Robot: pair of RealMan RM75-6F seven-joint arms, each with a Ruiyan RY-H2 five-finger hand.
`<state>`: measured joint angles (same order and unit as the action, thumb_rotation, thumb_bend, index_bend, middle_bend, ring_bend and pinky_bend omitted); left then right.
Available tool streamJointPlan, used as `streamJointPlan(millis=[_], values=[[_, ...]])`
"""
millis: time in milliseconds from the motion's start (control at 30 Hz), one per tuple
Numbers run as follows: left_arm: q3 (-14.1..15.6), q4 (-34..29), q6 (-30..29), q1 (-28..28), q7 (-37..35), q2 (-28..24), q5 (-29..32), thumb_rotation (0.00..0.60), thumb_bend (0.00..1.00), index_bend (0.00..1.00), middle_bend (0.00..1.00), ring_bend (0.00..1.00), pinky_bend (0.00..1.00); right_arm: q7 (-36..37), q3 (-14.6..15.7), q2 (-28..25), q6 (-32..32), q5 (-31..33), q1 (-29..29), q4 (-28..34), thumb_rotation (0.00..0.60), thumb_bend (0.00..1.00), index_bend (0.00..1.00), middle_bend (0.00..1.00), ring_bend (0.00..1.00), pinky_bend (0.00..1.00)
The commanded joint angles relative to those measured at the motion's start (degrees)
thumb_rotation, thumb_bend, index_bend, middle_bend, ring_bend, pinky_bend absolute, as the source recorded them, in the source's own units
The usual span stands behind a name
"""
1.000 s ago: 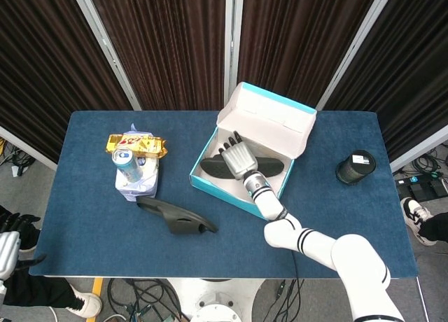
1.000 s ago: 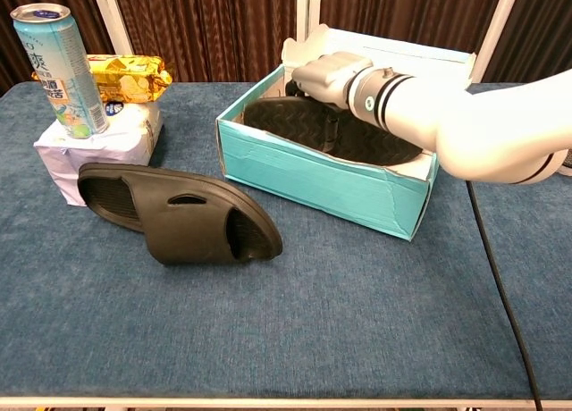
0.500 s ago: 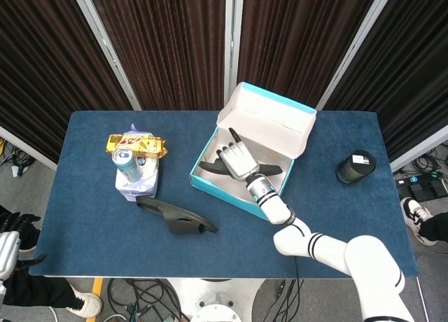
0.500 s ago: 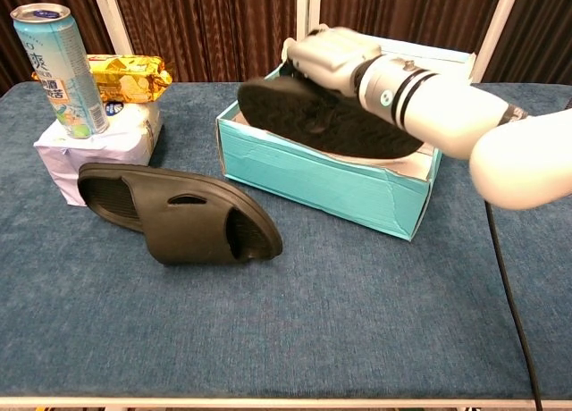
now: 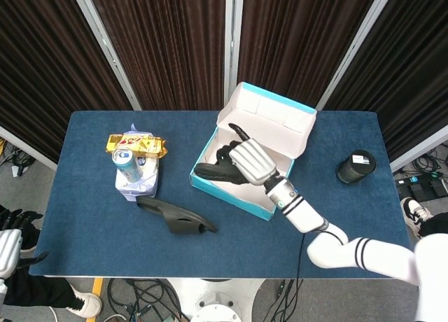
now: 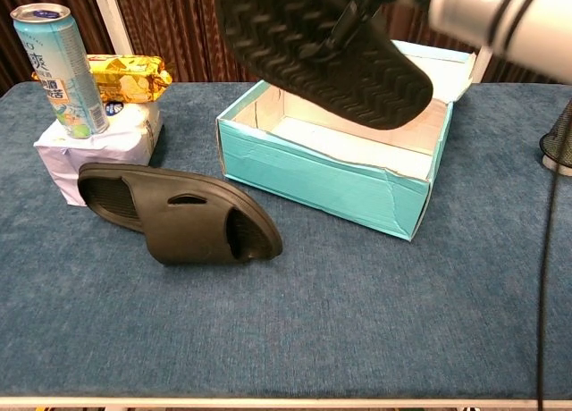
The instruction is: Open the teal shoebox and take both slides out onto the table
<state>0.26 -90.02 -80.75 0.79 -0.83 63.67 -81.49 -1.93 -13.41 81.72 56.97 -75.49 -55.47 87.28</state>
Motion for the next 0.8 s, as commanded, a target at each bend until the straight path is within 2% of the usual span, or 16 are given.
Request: streamJointPlan(millis=[33,167,300,467,600,800], values=[[-0.01,-0.31,-0.05,0.1,0.19,-0.16,-0.13,0.6,0.0,0.23,0.18,0.09,0.06,11.87,1.98,-14.78,-2.26,-6.02,4.47,14.69,0.6,0.35,0.73,0.56,0.46,0.0],[0.01,-0.88,0.01,0.3,0.54,-0.3,-0.38,0.6,0.0,0.23,0.18,0.09,0.06,18.89,5.78,-19.66,-5.72,-11.98,5.21,17.98,0.6,0.35,0.73,0.56,0.46,0.0],[0.18,-1.48,-0.2,0.32,0.7,-0.53,-0.87,0.6,0.0,0.23,0.18,0.09,0.06,21.07,10.11,-19.66,-7.52,-18.33,5.45,17.33,0.6,0.34,0.72,0.56,0.46,0.0],[0.33,-2.0,-0.43,0.04,1.01,-0.78,-0.63,0.6,0.0,0.23,0.18,0.09,0.06,18.77,13.34,-15.79,-7.82,-22.93,5.7,14.46,0.6,0.34,0.72,0.56,0.45,0.0],[0.56,-2.2,-0.44,-0.24,1.06,-0.94,-0.38,0.6,0.0,0.23,0.18,0.09,0.06,15.61,15.32,-13.14,-9.29,-24.14,5.78,12.69,0.6,0.33,0.7,0.55,0.43,0.0],[0.68,-2.05,-0.07,-0.31,1.07,-0.9,0.07,0.6,0.0,0.23,0.18,0.09,0.06,10.89,16.19,-10.24,-9.23,-24.17,6.55,10.23,0.6,0.33,0.67,0.54,0.38,0.0]])
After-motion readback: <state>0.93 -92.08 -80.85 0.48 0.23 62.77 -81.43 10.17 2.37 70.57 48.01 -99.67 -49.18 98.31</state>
